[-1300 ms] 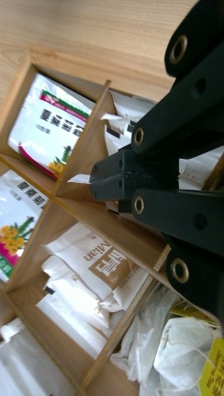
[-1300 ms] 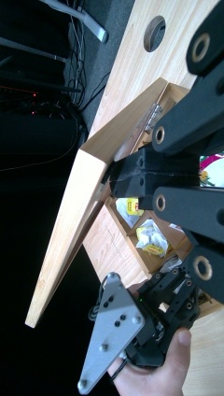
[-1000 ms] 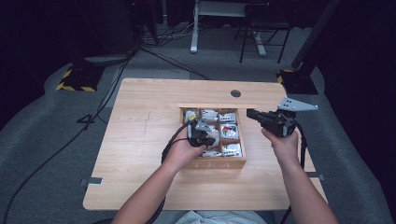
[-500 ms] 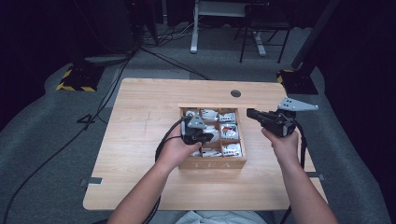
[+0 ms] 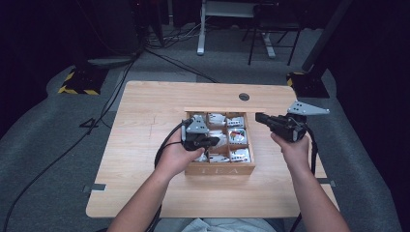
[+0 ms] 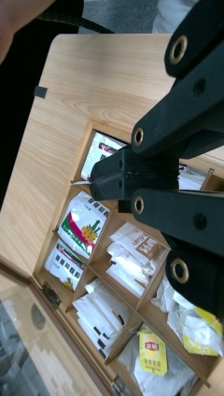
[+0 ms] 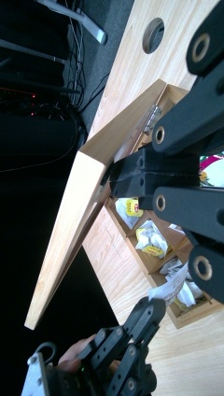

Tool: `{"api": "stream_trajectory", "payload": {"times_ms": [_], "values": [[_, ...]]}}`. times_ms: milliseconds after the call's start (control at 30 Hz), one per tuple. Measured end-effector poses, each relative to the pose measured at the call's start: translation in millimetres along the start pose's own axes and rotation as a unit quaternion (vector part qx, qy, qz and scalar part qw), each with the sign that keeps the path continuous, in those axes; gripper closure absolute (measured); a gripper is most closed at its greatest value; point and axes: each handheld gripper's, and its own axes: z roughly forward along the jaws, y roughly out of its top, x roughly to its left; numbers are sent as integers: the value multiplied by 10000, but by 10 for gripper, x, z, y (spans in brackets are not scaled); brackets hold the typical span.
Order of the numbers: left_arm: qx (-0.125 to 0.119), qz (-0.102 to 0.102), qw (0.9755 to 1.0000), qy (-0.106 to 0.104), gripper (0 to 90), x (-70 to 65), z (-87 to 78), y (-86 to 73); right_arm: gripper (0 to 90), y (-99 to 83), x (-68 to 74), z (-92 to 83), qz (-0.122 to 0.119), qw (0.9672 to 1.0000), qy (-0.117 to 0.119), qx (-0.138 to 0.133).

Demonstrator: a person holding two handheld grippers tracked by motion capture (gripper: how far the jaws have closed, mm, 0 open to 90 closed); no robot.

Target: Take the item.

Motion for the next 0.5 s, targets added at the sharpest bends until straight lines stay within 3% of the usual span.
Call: {"api": "stream_trajectory", "payload": {"times_ms": [500], "values": [[-207, -7, 9998, 33, 900, 2, -301, -51, 900, -4, -7, 2, 26, 10000, -5, -7]]}}
